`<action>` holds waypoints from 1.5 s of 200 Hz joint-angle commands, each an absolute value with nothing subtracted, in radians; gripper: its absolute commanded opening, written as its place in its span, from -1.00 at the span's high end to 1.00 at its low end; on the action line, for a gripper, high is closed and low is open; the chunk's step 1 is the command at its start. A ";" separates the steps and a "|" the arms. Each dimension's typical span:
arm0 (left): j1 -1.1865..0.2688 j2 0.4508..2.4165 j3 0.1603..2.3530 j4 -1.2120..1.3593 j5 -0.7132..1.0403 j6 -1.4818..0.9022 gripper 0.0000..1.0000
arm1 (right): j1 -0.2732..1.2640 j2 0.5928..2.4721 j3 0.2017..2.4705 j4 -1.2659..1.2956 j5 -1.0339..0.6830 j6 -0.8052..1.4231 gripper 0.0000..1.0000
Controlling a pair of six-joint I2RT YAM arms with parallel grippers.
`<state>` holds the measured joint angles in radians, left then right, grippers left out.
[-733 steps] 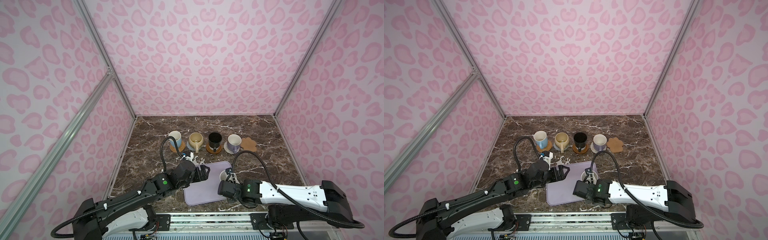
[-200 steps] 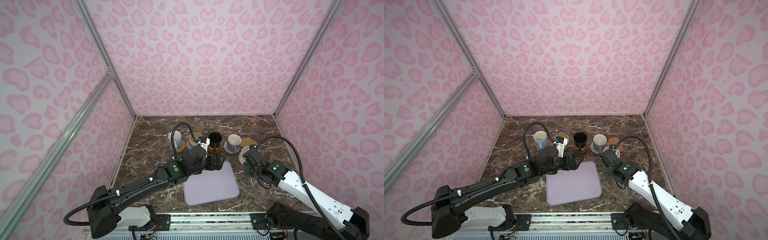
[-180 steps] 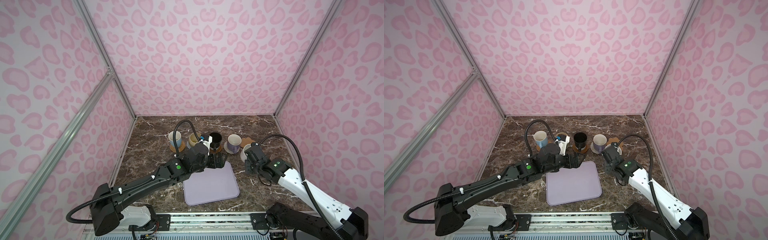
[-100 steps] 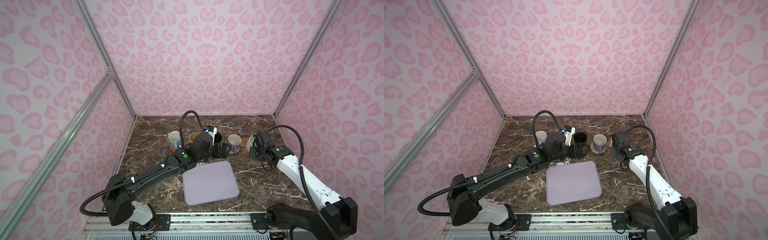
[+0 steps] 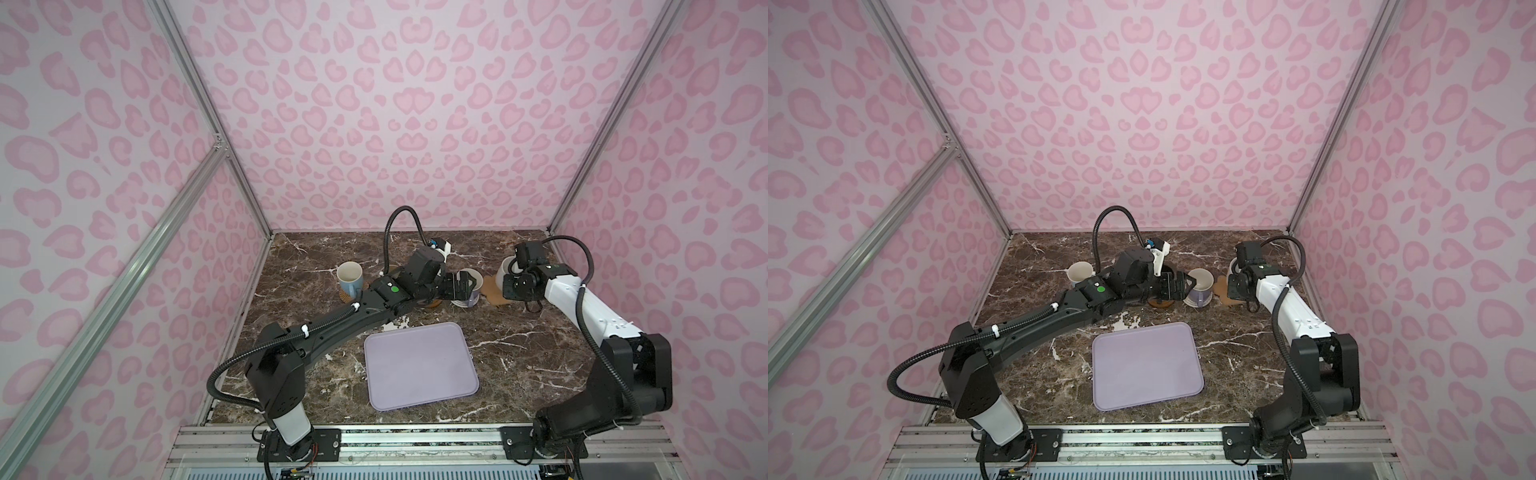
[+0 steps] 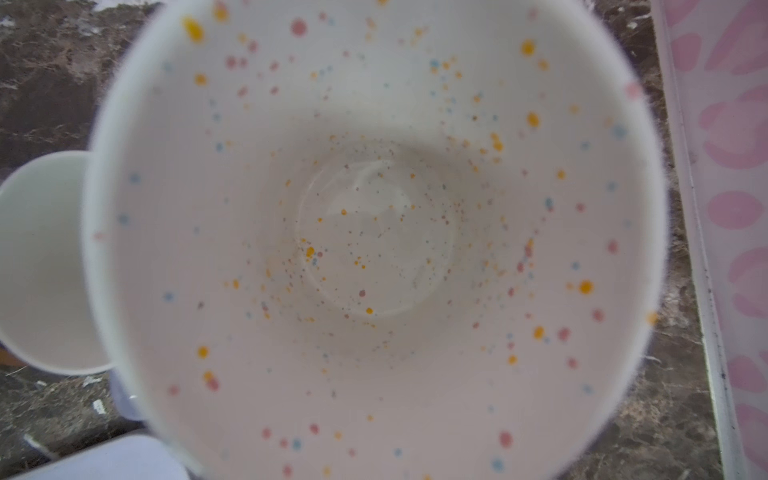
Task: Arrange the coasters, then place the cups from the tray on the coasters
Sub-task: 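Lower the speckled mug onto the brown paw-shaped cork coaster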
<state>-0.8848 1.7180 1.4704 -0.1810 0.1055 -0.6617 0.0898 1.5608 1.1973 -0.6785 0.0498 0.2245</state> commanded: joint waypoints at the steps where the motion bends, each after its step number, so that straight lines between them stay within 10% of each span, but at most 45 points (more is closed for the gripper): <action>1: -0.885 1.740 1.505 -0.173 0.120 -0.644 -0.94 | 0.075 1.596 1.225 -0.615 0.035 0.181 1.00; 243: -0.884 1.801 1.513 -0.158 0.145 -0.661 -0.95 | 0.078 1.812 1.277 -0.617 0.051 0.158 1.00; 300: -0.877 1.781 1.497 -0.153 0.150 -0.666 -0.94 | 0.083 1.826 1.294 -0.652 0.035 0.170 0.43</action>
<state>-0.8825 1.8004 1.5070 -0.1783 0.1482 -0.6662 0.0784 1.8221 1.2980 -0.6373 0.0265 0.1577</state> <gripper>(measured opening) 0.972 0.237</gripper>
